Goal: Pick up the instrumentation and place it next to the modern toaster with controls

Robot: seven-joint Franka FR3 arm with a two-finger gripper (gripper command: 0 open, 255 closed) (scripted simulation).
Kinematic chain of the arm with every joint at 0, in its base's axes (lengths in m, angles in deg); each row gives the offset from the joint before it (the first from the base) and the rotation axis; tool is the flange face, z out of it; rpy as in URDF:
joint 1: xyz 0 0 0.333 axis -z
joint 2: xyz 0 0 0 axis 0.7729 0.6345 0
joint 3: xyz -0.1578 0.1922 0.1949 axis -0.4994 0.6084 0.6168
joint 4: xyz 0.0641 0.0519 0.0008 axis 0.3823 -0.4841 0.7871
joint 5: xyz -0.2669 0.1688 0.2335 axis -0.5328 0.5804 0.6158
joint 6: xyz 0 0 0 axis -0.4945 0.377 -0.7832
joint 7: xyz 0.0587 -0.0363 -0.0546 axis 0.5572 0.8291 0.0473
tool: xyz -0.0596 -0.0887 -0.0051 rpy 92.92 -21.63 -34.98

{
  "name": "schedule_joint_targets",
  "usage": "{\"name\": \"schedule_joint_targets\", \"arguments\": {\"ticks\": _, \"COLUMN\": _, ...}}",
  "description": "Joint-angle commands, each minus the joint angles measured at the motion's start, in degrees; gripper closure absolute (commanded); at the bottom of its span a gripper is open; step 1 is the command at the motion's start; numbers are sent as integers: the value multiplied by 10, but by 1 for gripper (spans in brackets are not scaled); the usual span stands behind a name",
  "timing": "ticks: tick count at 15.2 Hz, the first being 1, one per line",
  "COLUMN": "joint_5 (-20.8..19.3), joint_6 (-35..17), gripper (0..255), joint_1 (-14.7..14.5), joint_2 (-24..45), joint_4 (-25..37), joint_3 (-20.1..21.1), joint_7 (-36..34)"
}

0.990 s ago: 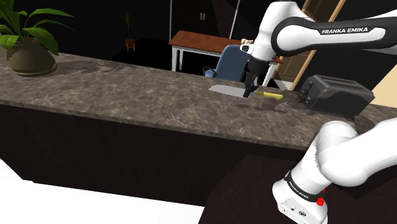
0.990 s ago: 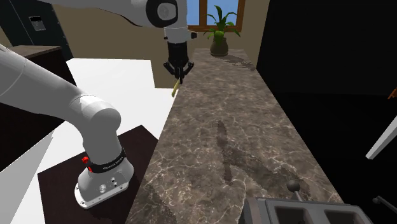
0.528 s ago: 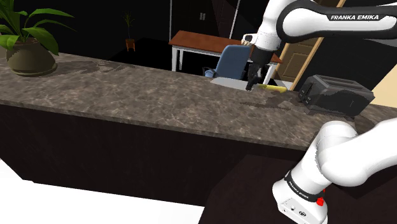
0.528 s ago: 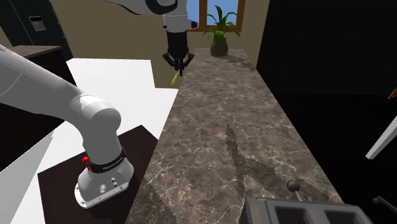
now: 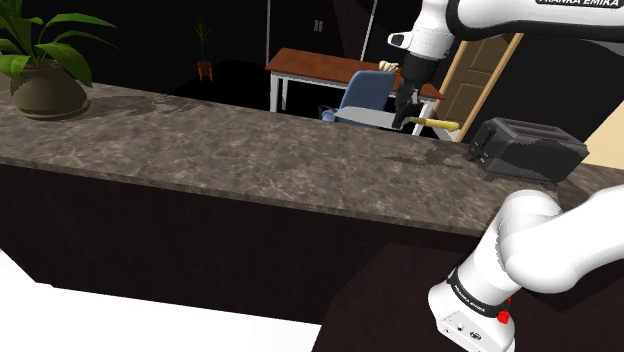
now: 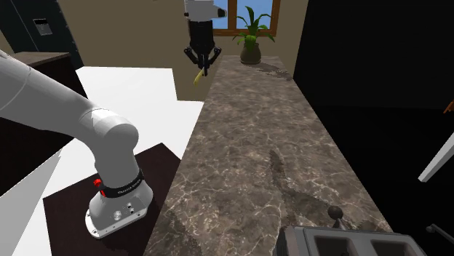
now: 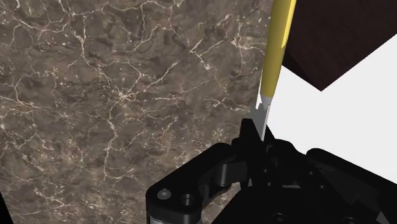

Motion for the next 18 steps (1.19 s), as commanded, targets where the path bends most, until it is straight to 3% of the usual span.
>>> {"name": "schedule_joint_targets", "arguments": {"ticks": 1, "joint_5": 1, "joint_6": 14, "gripper": 255, "joint_1": -1, "joint_2": 4, "joint_4": 18, "joint_3": 1, "joint_7": 0}}
{"name": "schedule_joint_targets", "arguments": {"ticks": 5, "joint_5": 3, "joint_6": 38, "gripper": 255, "joint_1": -2, "joint_2": 9, "joint_4": 47, "joint_3": 3, "joint_7": 1}}
{"name": "schedule_joint_targets", "arguments": {"ticks": 18, "joint_5": -61, "joint_6": 35, "gripper": 255, "joint_1": 42, "joint_2": 59, "joint_4": 114, "joint_3": -155, "joint_7": 188}}
